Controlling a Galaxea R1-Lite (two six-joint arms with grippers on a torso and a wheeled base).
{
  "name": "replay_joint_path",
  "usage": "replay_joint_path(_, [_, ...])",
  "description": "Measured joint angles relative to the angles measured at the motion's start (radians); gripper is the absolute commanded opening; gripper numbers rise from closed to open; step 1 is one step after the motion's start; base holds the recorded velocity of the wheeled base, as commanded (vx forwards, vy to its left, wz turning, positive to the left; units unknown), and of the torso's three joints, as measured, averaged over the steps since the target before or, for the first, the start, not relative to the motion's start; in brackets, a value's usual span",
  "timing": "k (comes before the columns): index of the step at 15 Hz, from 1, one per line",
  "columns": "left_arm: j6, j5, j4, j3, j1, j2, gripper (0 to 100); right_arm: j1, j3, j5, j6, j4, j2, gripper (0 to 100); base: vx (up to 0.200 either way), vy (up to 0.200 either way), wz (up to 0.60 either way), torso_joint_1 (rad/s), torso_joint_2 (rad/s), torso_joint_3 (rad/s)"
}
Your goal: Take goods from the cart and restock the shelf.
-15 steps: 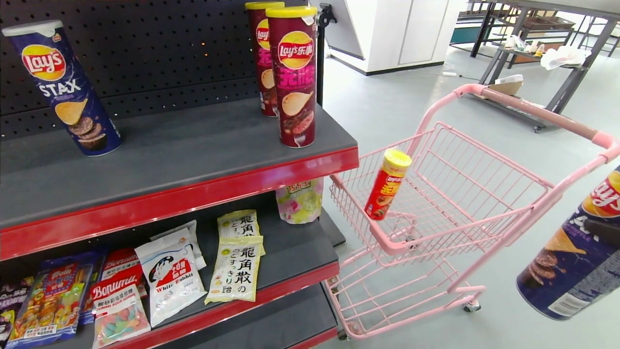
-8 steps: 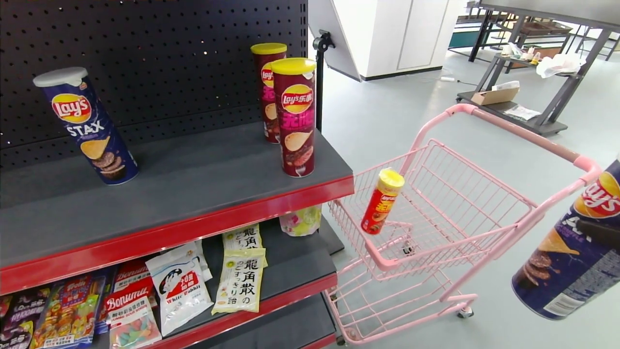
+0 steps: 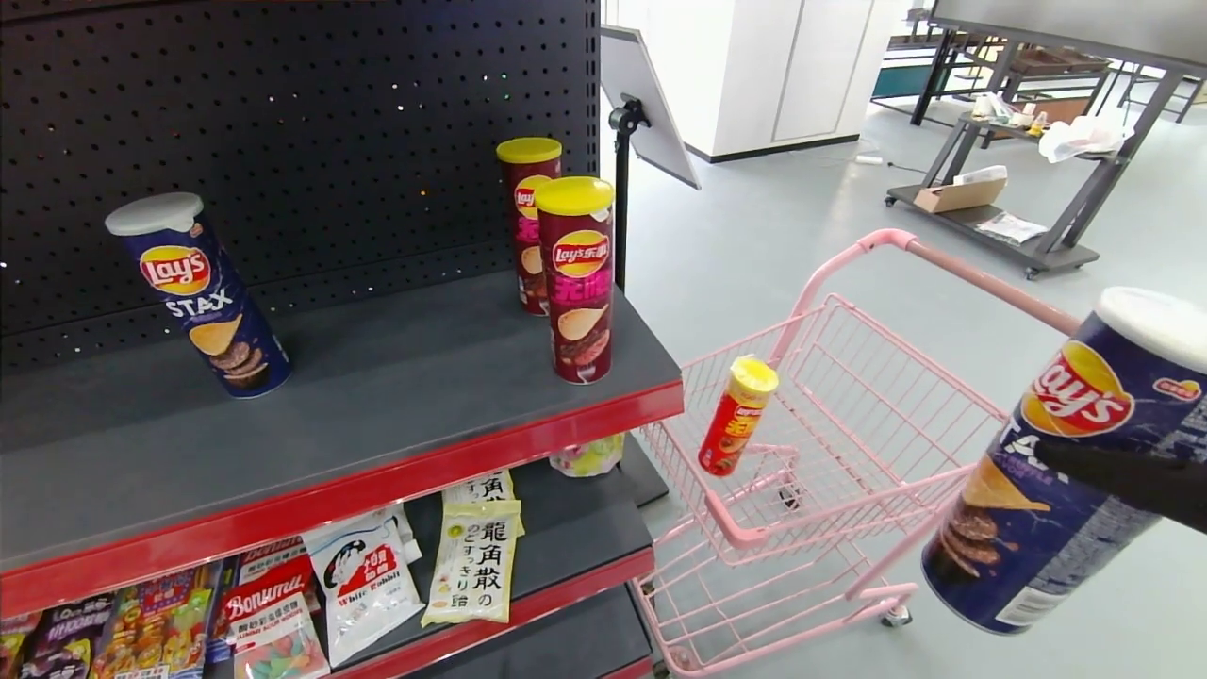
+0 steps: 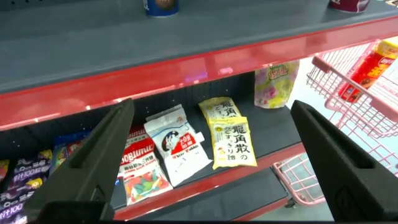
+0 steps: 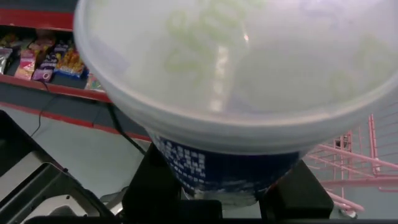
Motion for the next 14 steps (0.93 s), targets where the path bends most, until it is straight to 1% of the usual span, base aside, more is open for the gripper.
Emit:
replay_joint_path(2, [0.000, 0.000, 0.001, 0.000, -0.001, 0.000, 100, 0.004, -0.003, -0.008, -0.020, -0.032, 0.034, 0, 0.000, 0.000, 0.00, 0.000, 0.00, 0.000])
replay_joint_path(9, [-0.002, 0.002, 0.001, 0.000, 0.000, -0.001, 100, 0.001, 0.003, -0.019, -0.027, -0.035, 0.064, 0, 0.000, 0.000, 0.60, 0.009, 0.00, -0.002])
replay_joint_path(12, [-0.003, 0.002, 0.001, 0.000, 0.000, -0.001, 100, 0.003, 0.004, -0.018, -0.029, -0.035, 0.066, 0, 0.000, 0.000, 0.00, 0.000, 0.00, 0.000])
replay_joint_path(14, [-0.002, 0.002, 0.001, 0.000, -0.002, -0.001, 100, -0.001, 0.019, -0.053, -0.070, -0.035, 0.066, 0, 0.000, 0.000, 0.00, 0.000, 0.00, 0.000])
